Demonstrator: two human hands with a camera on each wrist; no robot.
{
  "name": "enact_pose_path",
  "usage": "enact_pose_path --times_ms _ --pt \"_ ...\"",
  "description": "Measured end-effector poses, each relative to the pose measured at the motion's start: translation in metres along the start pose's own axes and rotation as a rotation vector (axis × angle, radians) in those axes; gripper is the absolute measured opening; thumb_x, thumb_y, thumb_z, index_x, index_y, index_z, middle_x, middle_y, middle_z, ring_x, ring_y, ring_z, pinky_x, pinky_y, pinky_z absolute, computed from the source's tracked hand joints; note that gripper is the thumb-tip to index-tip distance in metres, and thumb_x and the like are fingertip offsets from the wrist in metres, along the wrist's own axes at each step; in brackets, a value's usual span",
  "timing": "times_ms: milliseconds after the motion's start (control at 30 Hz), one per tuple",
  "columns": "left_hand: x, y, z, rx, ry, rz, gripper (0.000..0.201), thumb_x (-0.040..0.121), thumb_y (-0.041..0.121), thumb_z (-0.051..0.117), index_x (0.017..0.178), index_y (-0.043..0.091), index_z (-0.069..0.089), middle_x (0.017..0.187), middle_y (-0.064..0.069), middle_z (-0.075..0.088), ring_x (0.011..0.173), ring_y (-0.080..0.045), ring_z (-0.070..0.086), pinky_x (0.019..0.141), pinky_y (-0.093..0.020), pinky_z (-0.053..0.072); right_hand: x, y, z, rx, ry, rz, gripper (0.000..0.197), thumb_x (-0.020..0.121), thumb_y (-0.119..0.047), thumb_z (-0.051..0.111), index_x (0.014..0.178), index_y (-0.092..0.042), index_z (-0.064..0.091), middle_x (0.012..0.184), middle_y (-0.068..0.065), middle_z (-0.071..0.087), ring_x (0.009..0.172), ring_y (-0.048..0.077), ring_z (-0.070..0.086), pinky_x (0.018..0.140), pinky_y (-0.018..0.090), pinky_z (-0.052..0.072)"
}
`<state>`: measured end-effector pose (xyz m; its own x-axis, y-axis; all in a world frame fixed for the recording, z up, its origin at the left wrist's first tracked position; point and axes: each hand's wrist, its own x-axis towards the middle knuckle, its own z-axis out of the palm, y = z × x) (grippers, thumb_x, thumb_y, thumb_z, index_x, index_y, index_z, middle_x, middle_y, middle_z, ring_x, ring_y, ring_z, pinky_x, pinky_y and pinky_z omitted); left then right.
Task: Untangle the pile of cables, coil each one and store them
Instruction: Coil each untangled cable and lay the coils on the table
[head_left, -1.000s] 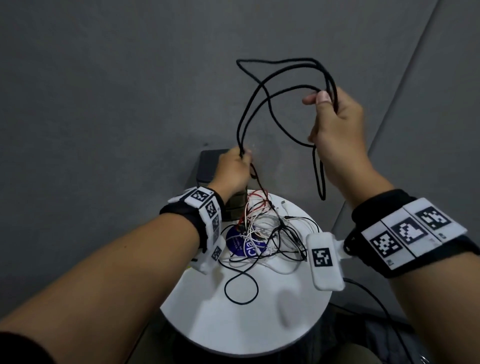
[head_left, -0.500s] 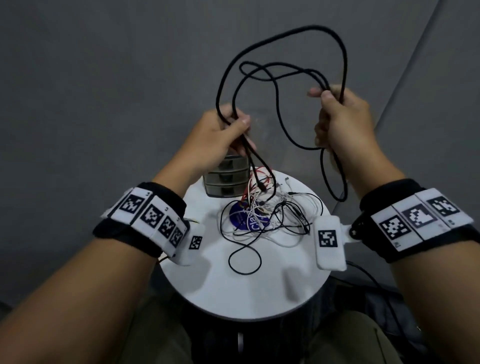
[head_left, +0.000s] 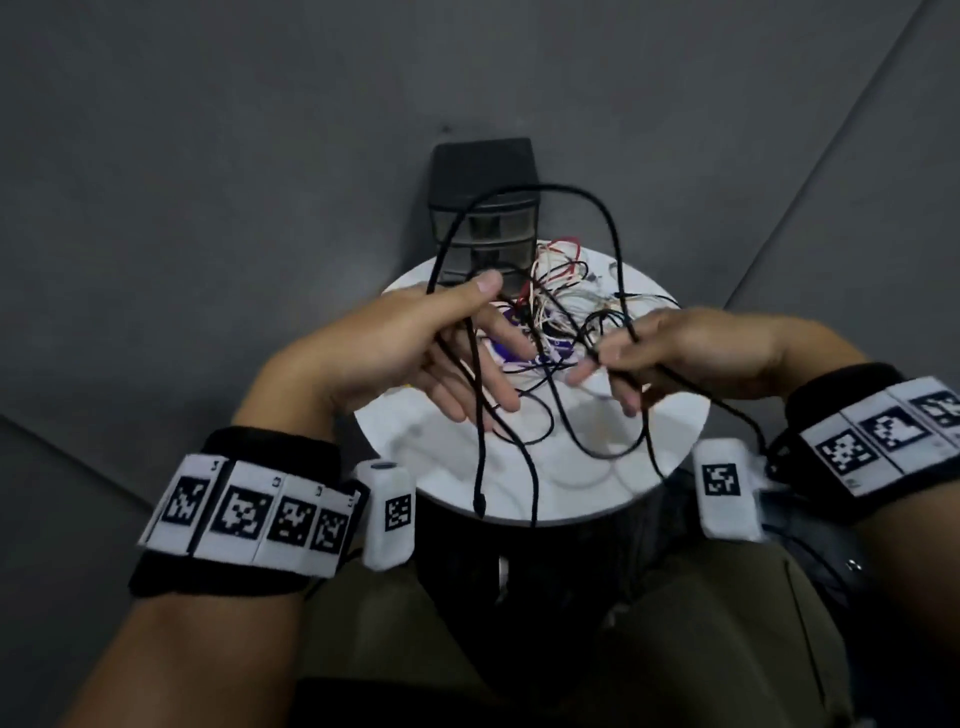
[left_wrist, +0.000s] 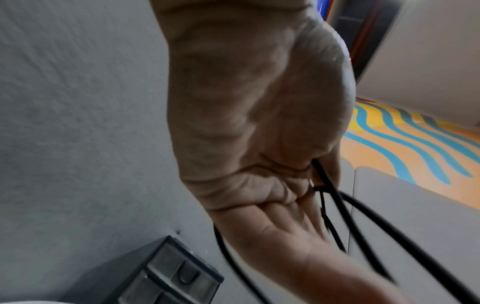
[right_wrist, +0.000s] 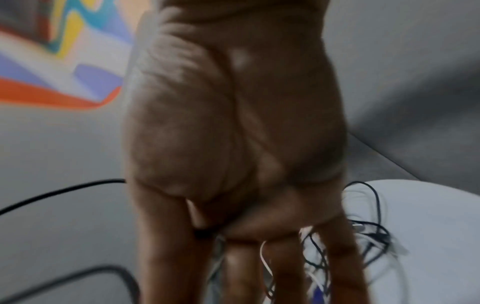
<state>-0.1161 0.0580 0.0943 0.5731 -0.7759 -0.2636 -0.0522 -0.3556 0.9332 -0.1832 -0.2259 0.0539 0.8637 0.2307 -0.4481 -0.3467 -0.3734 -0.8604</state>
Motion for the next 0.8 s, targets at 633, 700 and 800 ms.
enact_pose_path --times_ms 633,700,800 --pt "-0.012 -0.024 -0.010 0.020 0.364 0.175 0.051 0.110 0.035 0.036 0.085 0.007 0.070 0.052 -0.001 0.033 0.054 -0.019 0.037 0.060 -0.031 0.034 0.004 -0.008 0.004 -0.090 0.489 -0.157 0.019 0.102 -0.008 0.054 0.104 -0.002 0.072 0.060 0.000 0.032 0.054 0.013 0.028 0.058 0.031 0.031" --pt "-0.007 -0.021 -0.006 -0.133 0.371 0.184 0.043 0.110 0.033 0.040 0.080 0.008 0.059 0.055 0.005 0.023 0.048 -0.013 0.018 0.048 -0.026 0.019 0.003 -0.019 0.010 -0.025 0.556 -0.242 0.017 0.098 -0.015 0.063 0.110 -0.005 0.069 0.063 0.001 0.038 0.056 0.013 0.034 0.059 0.031 0.034" --pt "0.002 -0.011 0.003 -0.244 0.320 0.234 0.034 0.107 0.030 0.045 0.079 0.013 0.051 0.060 0.003 0.015 0.050 -0.011 0.008 0.045 -0.023 0.007 0.008 -0.037 0.029 0.043 0.571 -0.381 0.022 0.097 -0.025 0.065 0.118 -0.019 0.065 0.069 0.001 0.049 0.061 0.015 0.047 0.063 0.033 0.039"
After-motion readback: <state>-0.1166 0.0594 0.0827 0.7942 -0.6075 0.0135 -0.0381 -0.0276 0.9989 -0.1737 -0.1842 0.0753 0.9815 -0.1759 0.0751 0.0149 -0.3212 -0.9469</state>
